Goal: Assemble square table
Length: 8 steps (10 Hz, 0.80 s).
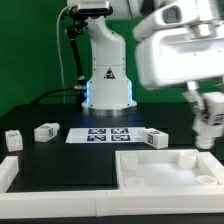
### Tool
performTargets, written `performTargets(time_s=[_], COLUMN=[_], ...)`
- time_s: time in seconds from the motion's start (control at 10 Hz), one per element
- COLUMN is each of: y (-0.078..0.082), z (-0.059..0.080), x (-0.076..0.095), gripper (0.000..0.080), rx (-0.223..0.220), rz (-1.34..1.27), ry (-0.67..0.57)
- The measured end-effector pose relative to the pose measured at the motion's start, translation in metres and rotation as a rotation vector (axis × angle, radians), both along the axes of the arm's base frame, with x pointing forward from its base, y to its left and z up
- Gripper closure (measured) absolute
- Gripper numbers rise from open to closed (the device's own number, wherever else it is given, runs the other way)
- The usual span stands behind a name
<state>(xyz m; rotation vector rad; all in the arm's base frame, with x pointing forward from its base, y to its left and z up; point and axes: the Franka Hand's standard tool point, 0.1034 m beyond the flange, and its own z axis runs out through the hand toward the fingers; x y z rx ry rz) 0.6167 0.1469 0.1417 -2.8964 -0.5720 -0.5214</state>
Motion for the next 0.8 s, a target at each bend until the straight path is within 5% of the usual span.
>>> performTargets(time_s=[0.3, 0.5, 0.7, 0.8], y=[-0.016, -0.072, -0.071, -0.072], z=[-0.002, -0.003, -0.01, -0.011], x=[0.002, -0.001, -0.011, -0.011], gripper=[0.0508, 0.0508, 0.0508, 0.0508], rx=[-0.019, -0.074, -0.004, -0.003], rz=[0.019, 0.053, 0.028, 0.028], ry=[-0.036, -0.201, -0.202, -0.199])
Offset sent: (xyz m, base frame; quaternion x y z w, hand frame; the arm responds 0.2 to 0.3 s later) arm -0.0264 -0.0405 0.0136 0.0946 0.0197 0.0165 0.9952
